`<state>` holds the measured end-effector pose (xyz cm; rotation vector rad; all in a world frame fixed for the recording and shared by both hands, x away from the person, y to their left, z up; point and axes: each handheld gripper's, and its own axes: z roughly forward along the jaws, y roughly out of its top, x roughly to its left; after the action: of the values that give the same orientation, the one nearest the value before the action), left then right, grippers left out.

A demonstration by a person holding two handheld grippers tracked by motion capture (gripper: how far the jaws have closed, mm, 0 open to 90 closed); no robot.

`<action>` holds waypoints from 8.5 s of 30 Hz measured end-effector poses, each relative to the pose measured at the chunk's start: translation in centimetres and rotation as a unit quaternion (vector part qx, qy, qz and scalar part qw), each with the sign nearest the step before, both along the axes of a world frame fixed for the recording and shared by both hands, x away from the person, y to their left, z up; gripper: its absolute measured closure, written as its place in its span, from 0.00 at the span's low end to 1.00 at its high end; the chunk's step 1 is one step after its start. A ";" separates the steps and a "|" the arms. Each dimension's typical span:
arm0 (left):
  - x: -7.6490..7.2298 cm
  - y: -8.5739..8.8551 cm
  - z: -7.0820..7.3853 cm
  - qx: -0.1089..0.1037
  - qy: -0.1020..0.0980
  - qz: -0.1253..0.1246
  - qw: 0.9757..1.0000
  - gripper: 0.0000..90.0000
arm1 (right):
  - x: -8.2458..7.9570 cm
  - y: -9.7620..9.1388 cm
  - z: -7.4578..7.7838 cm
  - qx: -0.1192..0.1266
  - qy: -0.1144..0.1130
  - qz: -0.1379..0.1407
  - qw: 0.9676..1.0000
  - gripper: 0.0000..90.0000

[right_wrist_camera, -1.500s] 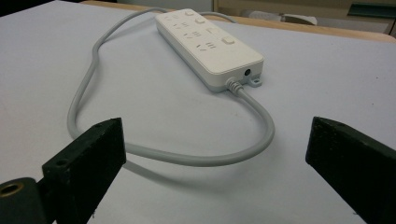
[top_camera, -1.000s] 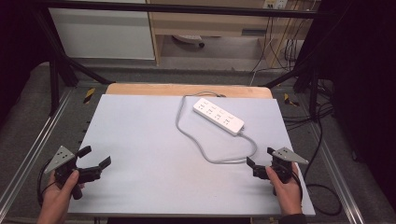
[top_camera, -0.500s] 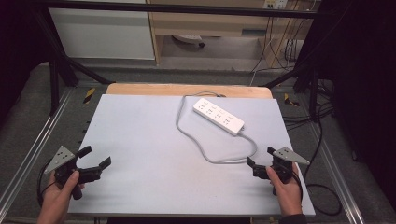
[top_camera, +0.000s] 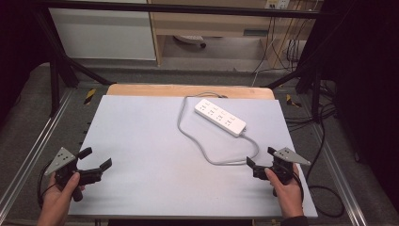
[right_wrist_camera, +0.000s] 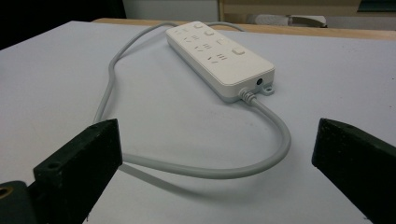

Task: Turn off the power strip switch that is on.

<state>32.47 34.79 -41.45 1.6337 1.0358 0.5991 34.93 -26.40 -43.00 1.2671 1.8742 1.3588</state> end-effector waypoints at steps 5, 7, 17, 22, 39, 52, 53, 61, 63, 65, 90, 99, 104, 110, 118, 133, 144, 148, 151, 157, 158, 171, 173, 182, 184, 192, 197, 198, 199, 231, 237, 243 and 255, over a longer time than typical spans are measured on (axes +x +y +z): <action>0.0 0.0 0.0 0.001 0.001 0.000 1.000 0.05 | 0.1 0.3 0.2 -0.001 0.001 0.000 1.000 0.02; 0.0 0.0 0.0 0.002 0.001 0.000 1.000 0.05 | 0.1 0.5 0.3 0.000 0.002 0.003 1.000 0.02; 0.0 0.0 -0.1 0.003 0.003 0.000 1.000 0.05 | 1.3 1.4 1.8 -0.014 0.003 0.015 1.000 0.02; 0.0 0.0 -0.2 0.005 0.005 -0.001 1.000 0.05 | 1.7 1.3 2.2 -0.016 0.007 0.014 1.000 0.03; 0.9 0.0 -0.5 0.010 0.009 0.000 1.000 0.05 | 4.6 1.6 3.5 -0.003 -0.007 0.019 1.000 0.03; 2.5 -0.7 -0.8 0.021 0.013 -0.017 1.000 0.05 | 6.5 2.1 4.7 -0.007 -0.016 0.013 1.000 0.04; 2.5 -0.8 -0.8 0.023 0.013 -0.019 0.999 0.05 | 6.6 2.1 4.8 -0.008 -0.015 0.013 1.000 0.04; 2.6 -0.8 -0.8 0.023 0.013 -0.026 0.999 0.06 | 7.8 2.1 4.9 -0.005 -0.011 0.003 1.000 0.05; 2.8 -0.7 -0.9 0.021 0.013 -0.024 0.999 0.06 | 8.2 2.2 5.1 -0.005 -0.011 0.001 1.000 0.05; 3.0 -0.6 -1.0 0.021 0.016 -0.022 0.999 0.06 | 8.5 2.3 5.2 -0.005 -0.011 -0.001 1.000 0.06; 2.6 -0.7 -1.2 0.027 0.024 -0.021 0.999 0.06 | 13.3 4.4 5.7 -0.014 -0.012 -0.018 1.000 0.08; 2.6 -0.7 -1.2 0.026 0.024 -0.020 0.999 0.06 | 14.8 4.6 5.9 -0.014 -0.015 -0.031 0.999 0.11; 2.6 -0.6 -1.2 0.027 0.024 -0.021 0.999 0.06 | 15.5 4.6 5.7 -0.009 -0.013 -0.037 0.999 0.11; 2.6 -0.6 -1.2 0.026 0.023 -0.021 0.999 0.06 | 16.1 4.6 5.3 -0.008 -0.010 -0.046 0.999 0.11; 2.6 -0.6 -1.2 0.025 0.023 -0.019 0.999 0.06 | 16.9 4.8 5.2 -0.010 -0.008 -0.049 0.999 0.12; 2.6 -0.6 -1.2 0.025 0.024 -0.020 0.999 0.06 | 19.0 5.4 4.3 -0.015 -0.001 -0.057 0.998 0.10; 2.6 -0.6 -1.2 0.023 0.023 -0.021 0.999 0.06 | 20.0 5.9 3.6 -0.006 0.003 -0.069 0.998 0.16; 2.6 -0.6 -1.2 0.024 0.021 -0.021 0.999 0.06 | 20.2 6.0 3.3 -0.007 0.005 -0.072 0.997 0.18; 2.6 -0.6 -1.2 0.025 0.020 -0.022 0.999 0.06 | 20.3 6.0 3.1 -0.006 0.008 -0.074 0.997 0.20; 2.6 -0.6 -1.2 0.025 0.020 -0.022 0.999 0.06 | 20.5 6.2 2.8 -0.003 0.012 -0.075 0.997 0.21; 2.6 -0.6 -1.2 0.025 0.020 -0.022 0.999 0.06 | 20.5 6.2 2.8 -0.003 0.012 -0.075 0.997 0.21; 2.6 -0.6 -1.2 0.025 0.021 -0.022 0.999 0.06 | 20.8 6.8 2.2 -0.010 0.020 -0.068 0.997 0.28; 2.6 -0.6 -1.2 0.025 0.021 -0.022 0.999 0.06 | 20.9 6.9 2.1 -0.011 0.019 -0.068 0.997 0.29; 2.6 -0.6 -1.2 0.025 0.021 -0.022 0.999 0.06 | 21.1 7.2 1.8 -0.017 0.021 -0.065 0.997 0.38; 2.6 -0.6 -1.2 0.025 0.021 -0.022 0.999 0.06 | 21.1 7.3 1.7 -0.020 0.022 -0.064 0.998 0.41; 2.6 -0.6 -1.2 0.024 0.020 -0.022 0.999 0.06 | 21.2 7.6 1.4 -0.024 0.024 -0.057 0.998 0.52; 2.6 -0.6 -1.2 0.025 0.022 -0.023 0.999 0.06 | 21.2 7.7 1.3 -0.025 0.024 -0.053 0.998 0.61; 2.6 -0.6 -1.2 0.026 0.021 -0.023 0.999 0.06 | 21.2 7.7 1.3 -0.026 0.023 -0.051 0.998 0.63; 2.6 -0.6 -1.2 0.026 0.021 -0.023 0.999 0.06 | 21.2 7.8 1.3 -0.025 0.024 -0.051 0.998 0.65; 2.6 -0.6 -1.2 0.025 0.020 -0.023 0.999 0.06 | 21.2 9.0 0.5 -0.044 0.025 -0.029 0.998 0.97; 2.6 -0.6 -1.2 0.024 0.020 -0.023 0.999 0.06 | 21.3 9.1 0.2 -0.051 0.029 -0.027 0.998 0.98; 2.6 -0.6 -1.2 0.025 0.020 -0.023 0.999 0.06 | 21.3 9.2 0.0 -0.055 0.031 -0.028 0.998 0.99; 2.6 -0.6 -1.2 0.024 0.019 -0.023 0.999 0.06 | 21.4 9.4 -0.4 -0.063 0.036 -0.028 0.997 0.99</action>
<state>35.04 34.15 -42.63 1.7126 1.0150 0.5680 56.36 -16.97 -43.38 1.3103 1.9262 1.1621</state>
